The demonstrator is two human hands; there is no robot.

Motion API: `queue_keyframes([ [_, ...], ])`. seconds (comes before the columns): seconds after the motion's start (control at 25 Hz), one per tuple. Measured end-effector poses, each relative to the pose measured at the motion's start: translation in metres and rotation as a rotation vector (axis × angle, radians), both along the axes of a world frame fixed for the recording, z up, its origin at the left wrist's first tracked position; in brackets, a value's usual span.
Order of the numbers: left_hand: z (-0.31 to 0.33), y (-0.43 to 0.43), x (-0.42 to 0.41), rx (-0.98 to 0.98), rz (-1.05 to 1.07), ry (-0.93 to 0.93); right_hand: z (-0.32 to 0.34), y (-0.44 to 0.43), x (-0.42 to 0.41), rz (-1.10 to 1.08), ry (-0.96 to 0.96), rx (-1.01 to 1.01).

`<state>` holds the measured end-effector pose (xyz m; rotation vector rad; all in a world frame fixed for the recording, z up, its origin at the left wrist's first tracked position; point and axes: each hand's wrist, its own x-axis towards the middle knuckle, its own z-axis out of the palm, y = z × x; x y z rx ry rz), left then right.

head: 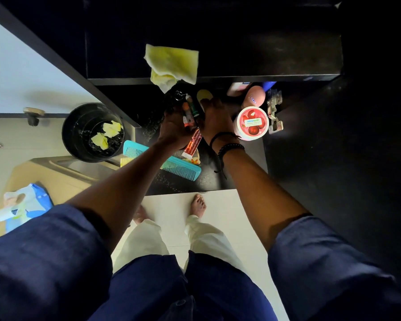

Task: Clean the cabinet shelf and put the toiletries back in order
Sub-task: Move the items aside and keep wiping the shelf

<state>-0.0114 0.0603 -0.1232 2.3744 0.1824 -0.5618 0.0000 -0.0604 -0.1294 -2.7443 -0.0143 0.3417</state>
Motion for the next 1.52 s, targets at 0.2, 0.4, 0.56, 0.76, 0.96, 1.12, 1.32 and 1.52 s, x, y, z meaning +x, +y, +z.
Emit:
queue_keyframes([
  [0.2, 0.007, -0.015, 0.006, -0.139, 0.064, 0.071, -0.008, 0.002, 0.004, -0.082, -0.007, -0.034],
  [0.4, -0.002, -0.034, 0.009, -0.314, 0.017, 0.033, -0.006, -0.013, -0.006, -0.104, 0.069, -0.114],
  [0.56, -0.014, -0.041, 0.009, -0.434, -0.022, 0.045, 0.01, -0.015, -0.033, -0.197, -0.012, 0.007],
  [0.76, -0.008, -0.016, 0.007, -0.446, -0.174, 0.161, 0.01, -0.014, -0.072, 0.069, 0.018, 0.091],
  [0.96, 0.011, 0.017, -0.026, -0.058, -0.311, -0.065, -0.001, -0.02, -0.075, 0.155, 0.1, -0.045],
  [1.12, 0.018, 0.044, -0.052, 0.117, -0.473, -0.001, 0.001, -0.029, -0.094, 0.052, -0.007, -0.048],
  [1.32, 0.014, 0.054, -0.063, 0.426, -0.613, -0.119, 0.007, -0.057, -0.115, -0.192, 0.022, -0.119],
  [1.52, 0.009, 0.047, -0.061, 0.416, -0.513, -0.153, 0.015, -0.073, -0.122, -0.304, 0.021, -0.125],
])
